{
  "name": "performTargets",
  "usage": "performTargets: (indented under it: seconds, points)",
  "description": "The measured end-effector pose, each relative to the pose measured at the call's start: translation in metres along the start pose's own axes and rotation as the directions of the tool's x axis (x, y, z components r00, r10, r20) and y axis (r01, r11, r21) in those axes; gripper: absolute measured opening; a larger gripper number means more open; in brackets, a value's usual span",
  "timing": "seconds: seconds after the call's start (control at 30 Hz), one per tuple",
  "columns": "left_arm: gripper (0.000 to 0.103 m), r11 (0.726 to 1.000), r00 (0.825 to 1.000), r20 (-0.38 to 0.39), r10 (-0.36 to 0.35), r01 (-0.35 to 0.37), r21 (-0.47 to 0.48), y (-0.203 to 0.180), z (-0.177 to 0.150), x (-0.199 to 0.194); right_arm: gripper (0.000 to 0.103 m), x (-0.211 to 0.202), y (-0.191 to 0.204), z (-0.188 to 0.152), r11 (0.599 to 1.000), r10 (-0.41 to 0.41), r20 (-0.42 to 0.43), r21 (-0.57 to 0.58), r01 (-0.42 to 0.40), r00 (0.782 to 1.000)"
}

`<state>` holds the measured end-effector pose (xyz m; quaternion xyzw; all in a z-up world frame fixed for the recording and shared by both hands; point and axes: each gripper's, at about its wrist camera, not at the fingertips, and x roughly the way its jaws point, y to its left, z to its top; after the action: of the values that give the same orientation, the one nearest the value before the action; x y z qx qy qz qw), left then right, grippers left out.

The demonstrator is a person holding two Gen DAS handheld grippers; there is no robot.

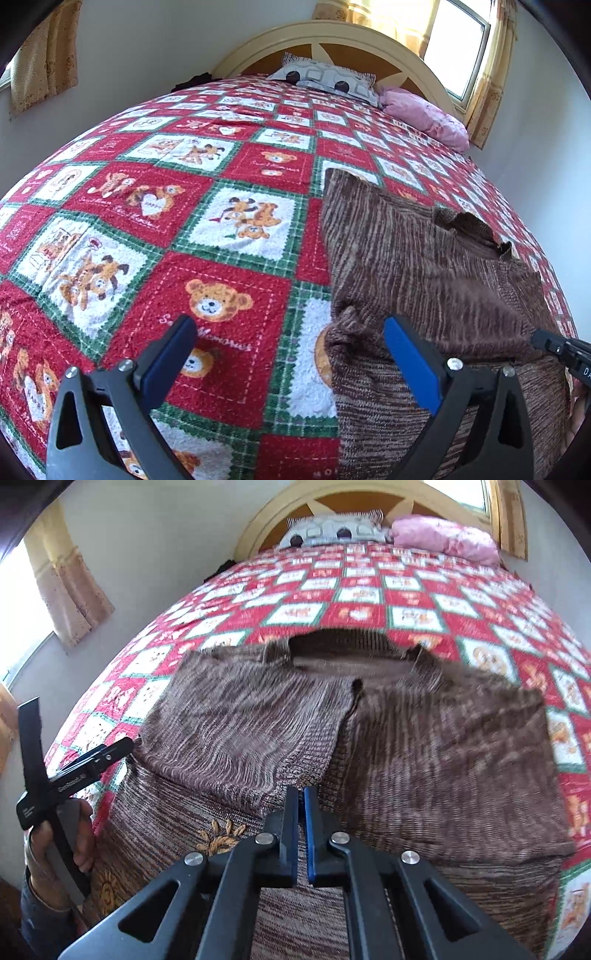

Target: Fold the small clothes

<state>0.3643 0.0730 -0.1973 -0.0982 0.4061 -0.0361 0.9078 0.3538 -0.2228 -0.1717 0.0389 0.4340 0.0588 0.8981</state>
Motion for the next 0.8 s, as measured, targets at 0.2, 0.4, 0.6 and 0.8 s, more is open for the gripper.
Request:
performTargets:
  seconds: [0.2,0.4,0.6,0.8]
  points:
    - [0.103,0.999,1.0,-0.018,0.011,-0.01,0.047,-0.009,-0.001,0.003,0.002,0.023,-0.009,-0.01,1.0,-0.031,-0.058,-0.003,0.031,0.998]
    - [0.103,0.999,1.0,-0.021,0.007,-0.006,0.048,-0.009,0.0,0.004,0.005,0.005,-0.038,-0.016,0.991,0.063,-0.022,0.12,-0.06,0.998]
    - [0.103,0.999,1.0,-0.023,0.006,-0.005,0.047,-0.008,0.0,0.005,0.012,-0.056,-0.116,-0.027,0.969,-0.089,0.111,0.24,0.06,0.99]
    - [0.103,0.999,1.0,-0.023,-0.001,0.002,0.042,-0.007,-0.001,0.004,0.013,-0.047,-0.166,-0.029,0.929,-0.109,0.055,0.36,0.082,0.992]
